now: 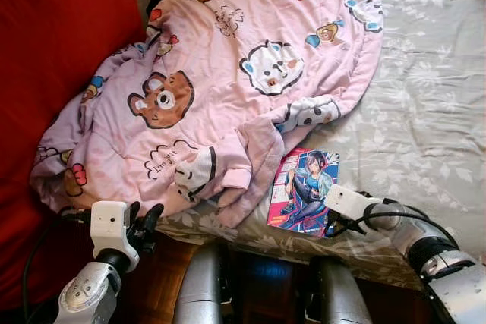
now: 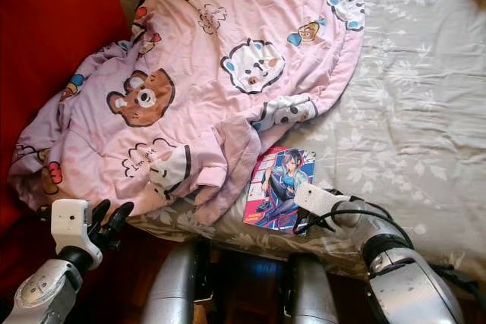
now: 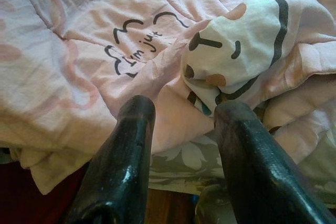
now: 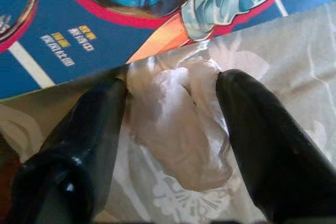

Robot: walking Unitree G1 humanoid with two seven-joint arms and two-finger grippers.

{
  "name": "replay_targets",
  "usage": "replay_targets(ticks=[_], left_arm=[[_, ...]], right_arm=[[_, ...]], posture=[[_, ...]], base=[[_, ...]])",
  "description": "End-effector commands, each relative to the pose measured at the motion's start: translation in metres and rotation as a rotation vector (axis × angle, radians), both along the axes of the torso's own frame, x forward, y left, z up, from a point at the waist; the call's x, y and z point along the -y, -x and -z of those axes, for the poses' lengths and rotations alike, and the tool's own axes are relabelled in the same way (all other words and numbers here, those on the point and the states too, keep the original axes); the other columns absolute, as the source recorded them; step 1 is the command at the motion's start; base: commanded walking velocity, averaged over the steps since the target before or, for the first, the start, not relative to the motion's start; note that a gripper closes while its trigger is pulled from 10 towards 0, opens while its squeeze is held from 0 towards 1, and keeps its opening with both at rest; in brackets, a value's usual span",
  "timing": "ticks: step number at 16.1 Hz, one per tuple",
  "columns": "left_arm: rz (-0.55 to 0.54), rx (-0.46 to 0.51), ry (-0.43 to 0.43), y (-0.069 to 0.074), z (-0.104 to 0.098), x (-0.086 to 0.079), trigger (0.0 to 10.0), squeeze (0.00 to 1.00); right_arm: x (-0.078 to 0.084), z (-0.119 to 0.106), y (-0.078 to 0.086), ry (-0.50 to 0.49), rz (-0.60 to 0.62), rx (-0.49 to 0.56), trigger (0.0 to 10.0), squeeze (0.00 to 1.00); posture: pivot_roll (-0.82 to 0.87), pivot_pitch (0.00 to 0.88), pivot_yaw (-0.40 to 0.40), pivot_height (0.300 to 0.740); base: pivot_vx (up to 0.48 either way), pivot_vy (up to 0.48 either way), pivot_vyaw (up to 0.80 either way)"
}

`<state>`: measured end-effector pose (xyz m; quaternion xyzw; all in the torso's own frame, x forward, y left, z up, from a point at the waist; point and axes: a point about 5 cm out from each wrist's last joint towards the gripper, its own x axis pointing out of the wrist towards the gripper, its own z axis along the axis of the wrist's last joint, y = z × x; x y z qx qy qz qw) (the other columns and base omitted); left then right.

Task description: Clean up the room

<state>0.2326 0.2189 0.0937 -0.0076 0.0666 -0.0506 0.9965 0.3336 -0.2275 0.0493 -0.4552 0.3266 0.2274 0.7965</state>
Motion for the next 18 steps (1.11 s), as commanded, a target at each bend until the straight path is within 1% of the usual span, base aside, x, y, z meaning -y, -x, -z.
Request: replay_targets(ticks=[1,2,4,10,13,18], left_arm=[[-0.016,-0.042,-0.018,0.0067,0.0054,-0.0061,10.0,0.00],[-0.017,-0.043,-0.019,0.0070,0.0055,-0.0064,10.0,0.00],[-0.021,-0.044,-0.022,0.0075,0.0053,-0.0082,10.0,0.00],[-0.021,-0.049,-0.021,0.0086,0.0065,-0.0060,10.0,0.00],[-0.022,-0.053,-0.019,0.0095,0.0071,-0.0056,10.0,0.00],[-0.029,-0.050,-0.015,0.0066,0.0079,-0.0057,10.0,0.00]], right_arm=[[-0.0021,0.0111,0.0081,-0.024,0.007,-0.032,1.3,0.00],[-0.0029,0.0115,0.0083,-0.026,0.006,-0.033,0.0,0.00],[-0.0038,0.0118,0.0082,-0.025,0.003,-0.035,0.0,0.00],[-0.0006,0.0098,0.0073,-0.007,0.004,-0.027,0.0,0.00],[-0.0015,0.0124,0.0090,-0.005,0.007,-0.034,0.0,0.00],[-0.0010,0.0131,0.0094,0.004,0.012,-0.033,0.0,0.00]], posture=[[0.18,0.342,0.104,0.637],[0.18,0.342,0.104,0.637],[0.18,0.342,0.106,0.637],[0.18,0.343,0.104,0.637],[0.18,0.345,0.105,0.637],[0.17,0.337,0.100,0.637]], base=[[0.000,0.000,0.00],[0.000,0.000,0.00],[0.000,0.000,0.00],[0.000,0.000,0.00],[0.000,0.000,0.00],[0.000,0.000,0.00]])
